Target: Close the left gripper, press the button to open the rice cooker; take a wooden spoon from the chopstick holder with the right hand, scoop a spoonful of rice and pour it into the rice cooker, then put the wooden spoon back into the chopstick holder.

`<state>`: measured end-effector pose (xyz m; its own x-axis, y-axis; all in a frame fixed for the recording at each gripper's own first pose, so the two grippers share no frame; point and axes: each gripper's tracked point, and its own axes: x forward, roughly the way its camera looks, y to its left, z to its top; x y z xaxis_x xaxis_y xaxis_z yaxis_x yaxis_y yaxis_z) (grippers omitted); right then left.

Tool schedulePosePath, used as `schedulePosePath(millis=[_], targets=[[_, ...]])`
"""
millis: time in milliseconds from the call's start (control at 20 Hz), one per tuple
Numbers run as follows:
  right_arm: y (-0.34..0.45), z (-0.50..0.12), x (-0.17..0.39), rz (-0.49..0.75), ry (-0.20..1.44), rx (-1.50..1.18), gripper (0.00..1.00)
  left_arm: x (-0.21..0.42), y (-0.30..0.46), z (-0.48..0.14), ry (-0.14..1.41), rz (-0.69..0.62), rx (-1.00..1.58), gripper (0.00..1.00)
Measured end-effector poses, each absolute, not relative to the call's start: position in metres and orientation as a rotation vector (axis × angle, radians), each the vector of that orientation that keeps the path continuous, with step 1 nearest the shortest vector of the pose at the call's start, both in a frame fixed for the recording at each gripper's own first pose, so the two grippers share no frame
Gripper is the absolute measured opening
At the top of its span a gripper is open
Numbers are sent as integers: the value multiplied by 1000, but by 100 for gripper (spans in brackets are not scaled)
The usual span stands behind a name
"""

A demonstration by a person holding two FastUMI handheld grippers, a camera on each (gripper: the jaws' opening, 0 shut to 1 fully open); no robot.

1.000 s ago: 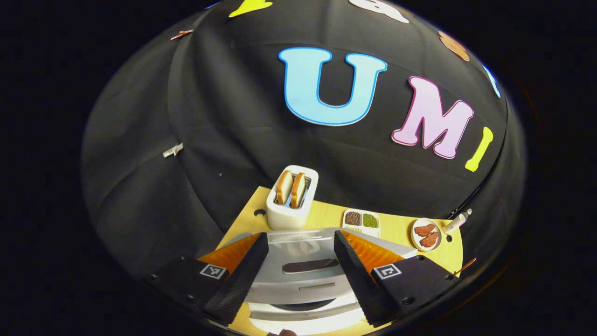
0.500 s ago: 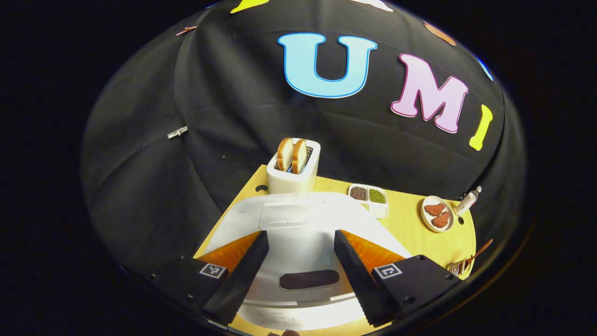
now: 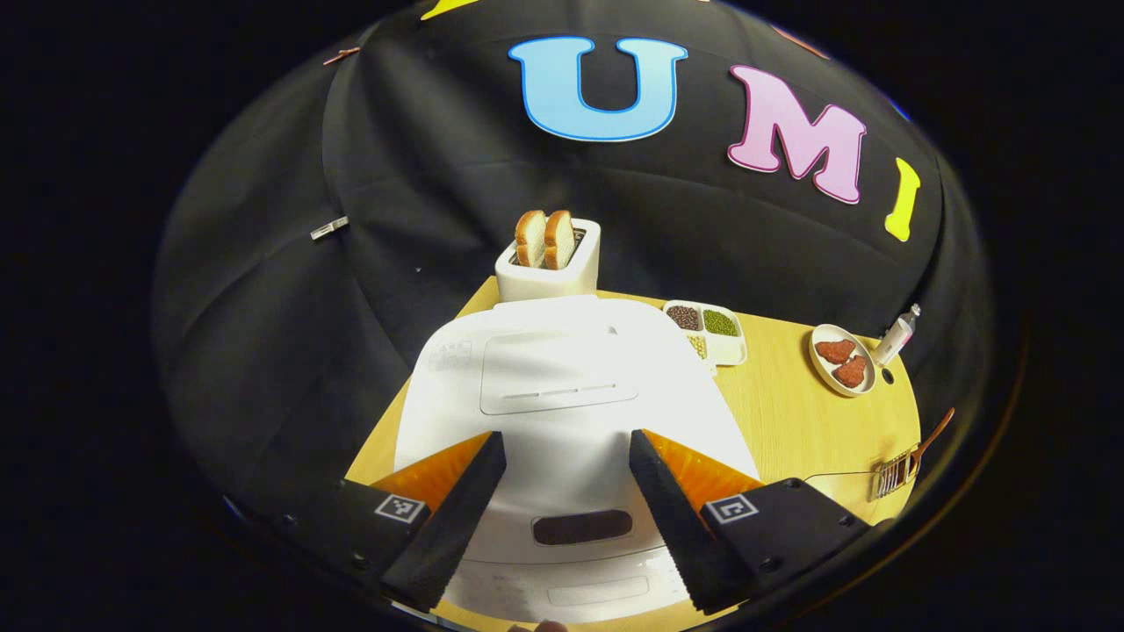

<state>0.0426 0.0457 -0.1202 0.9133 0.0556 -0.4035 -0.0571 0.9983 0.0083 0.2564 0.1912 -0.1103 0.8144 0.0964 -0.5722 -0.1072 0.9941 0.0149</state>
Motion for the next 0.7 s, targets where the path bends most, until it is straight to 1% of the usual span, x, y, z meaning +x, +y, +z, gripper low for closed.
schedulePosePath(millis=[250,450,600,700], targets=[[55,-123,44,82,423,-23,99,260,188,-109,504,96,36,100],[67,-113,49,99,401,-20,99,254,184,-103,480,84,40,100],[76,-92,60,108,354,-37,99,236,178,-63,342,96,131,96],[83,-72,67,113,310,-47,99,214,171,-29,237,73,187,96]])
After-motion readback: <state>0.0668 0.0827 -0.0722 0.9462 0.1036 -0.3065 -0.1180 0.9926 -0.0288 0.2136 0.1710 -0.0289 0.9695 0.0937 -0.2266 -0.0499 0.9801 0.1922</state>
